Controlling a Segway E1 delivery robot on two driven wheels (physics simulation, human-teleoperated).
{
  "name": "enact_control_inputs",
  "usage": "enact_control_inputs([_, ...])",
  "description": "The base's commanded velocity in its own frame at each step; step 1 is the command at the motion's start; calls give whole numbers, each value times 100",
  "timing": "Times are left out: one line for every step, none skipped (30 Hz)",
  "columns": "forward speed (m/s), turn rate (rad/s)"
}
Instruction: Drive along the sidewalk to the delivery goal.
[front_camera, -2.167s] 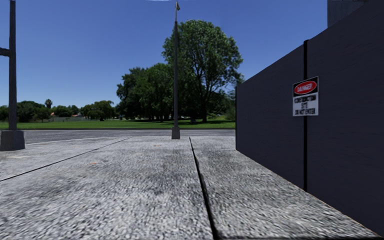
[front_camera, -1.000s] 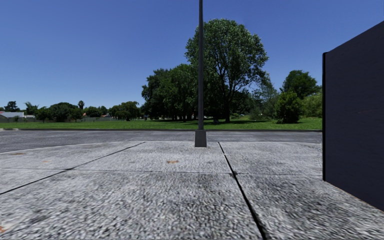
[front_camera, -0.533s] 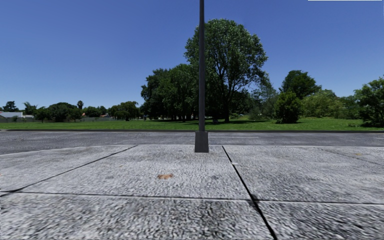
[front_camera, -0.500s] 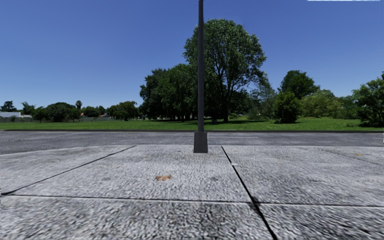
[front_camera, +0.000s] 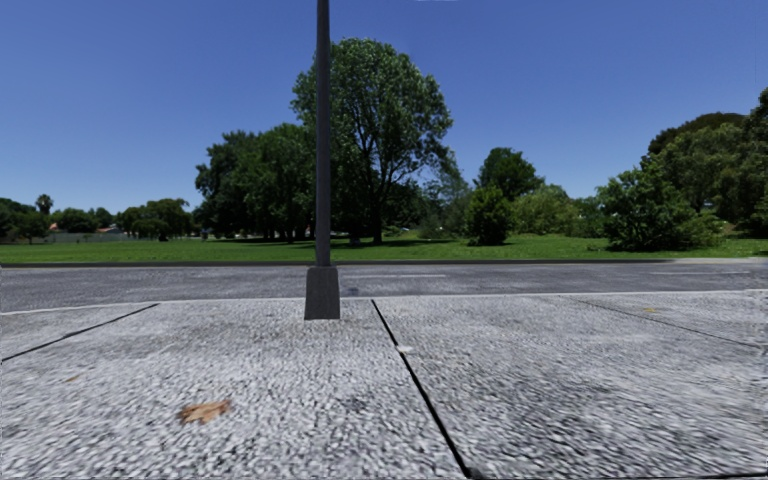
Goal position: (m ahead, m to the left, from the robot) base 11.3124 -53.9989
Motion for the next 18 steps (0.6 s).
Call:
enact_control_inputs([135,-59])
enact_control_inputs([139,-59])
enact_control_inputs([146,-59])
enact_control_inputs([150,-59])
enact_control_inputs([152,-59])
enact_control_inputs([152,-59])
enact_control_inputs([152,-59])
enact_control_inputs([152,-59])
enact_control_inputs([152,-59])
enact_control_inputs([152,-59])
enact_control_inputs([152,-59])
enact_control_inputs([153,-59])
enact_control_inputs([153,-60])
enact_control_inputs([153,-62])
enact_control_inputs([153,-65])
enact_control_inputs([153,-69])
enact_control_inputs([153,-70])
enact_control_inputs([153,-70])
